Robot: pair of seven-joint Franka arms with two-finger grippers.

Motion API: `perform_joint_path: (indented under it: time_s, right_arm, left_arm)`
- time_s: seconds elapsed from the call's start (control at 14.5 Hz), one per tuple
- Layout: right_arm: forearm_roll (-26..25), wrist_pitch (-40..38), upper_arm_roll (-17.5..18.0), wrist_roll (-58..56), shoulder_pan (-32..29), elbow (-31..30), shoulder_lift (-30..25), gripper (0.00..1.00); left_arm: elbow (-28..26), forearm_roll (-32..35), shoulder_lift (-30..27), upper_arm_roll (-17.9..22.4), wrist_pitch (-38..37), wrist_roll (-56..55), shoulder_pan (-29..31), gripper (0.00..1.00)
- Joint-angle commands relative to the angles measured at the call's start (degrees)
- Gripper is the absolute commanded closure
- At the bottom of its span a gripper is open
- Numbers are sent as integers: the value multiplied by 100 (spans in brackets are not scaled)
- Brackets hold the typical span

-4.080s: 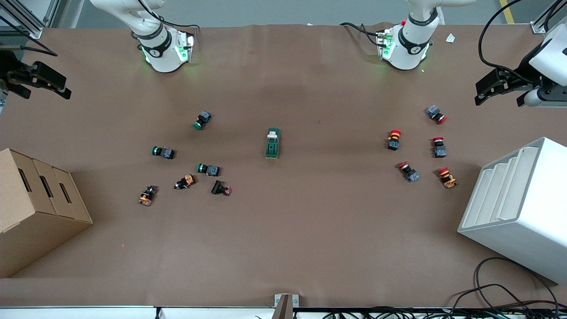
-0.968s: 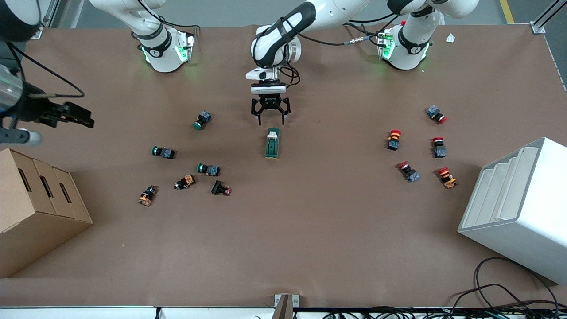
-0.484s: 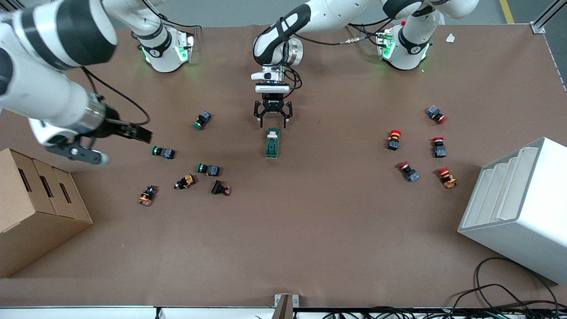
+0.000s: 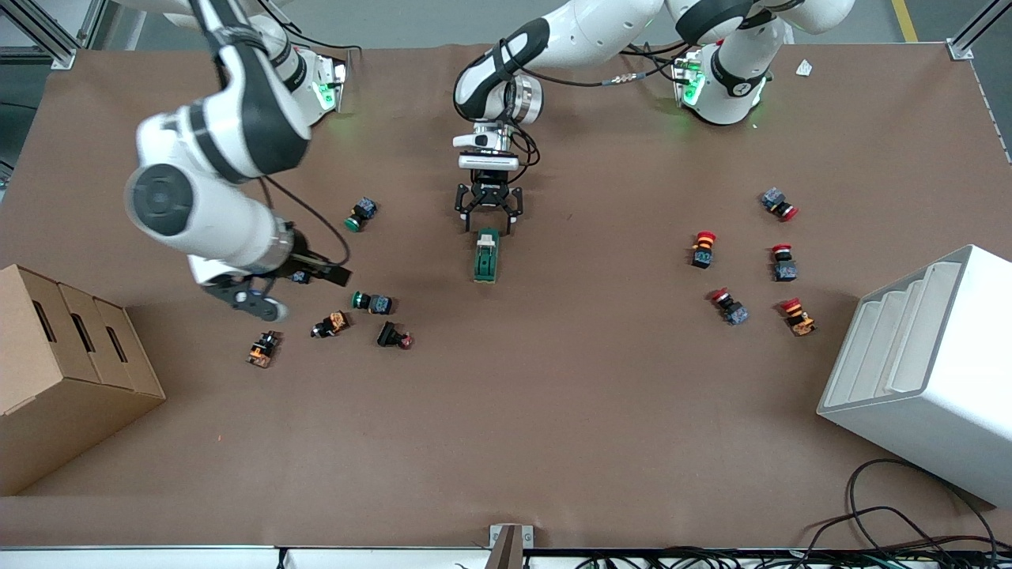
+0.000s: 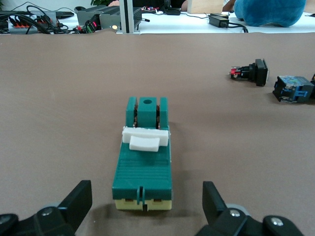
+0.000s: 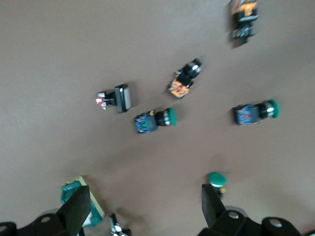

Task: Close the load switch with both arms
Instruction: 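Bring the right gripper onto the white lever handle of the switch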

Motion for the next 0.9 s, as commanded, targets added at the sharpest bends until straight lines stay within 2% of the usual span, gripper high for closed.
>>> perform_joint_path:
  time_s: [0.0,0.21,0.35,0.55,0.83]
  right_arm:
    - [252,791,-57,757,525,-599,-55,0]
    - [324,1372,-48,1539,1079,-784,147,0]
    - [341,1601,-48,1691,1404,-776,375,0]
    - [613,2084,-48,1866,1783,-837,631,0]
    - [614,2778,-48,2446,2187,-863,1035,0]
  left_arm:
    - [67,127,93,62,-109,-74,-107,1]
    - [50,127,137,62,-162,-83,-133,1]
    - [58,118,260,62,-442,-92,-133,1]
    - [58,118,304,62,-461,-180,-151,1]
    - [58,118,313,62,-461,-188,-151,0]
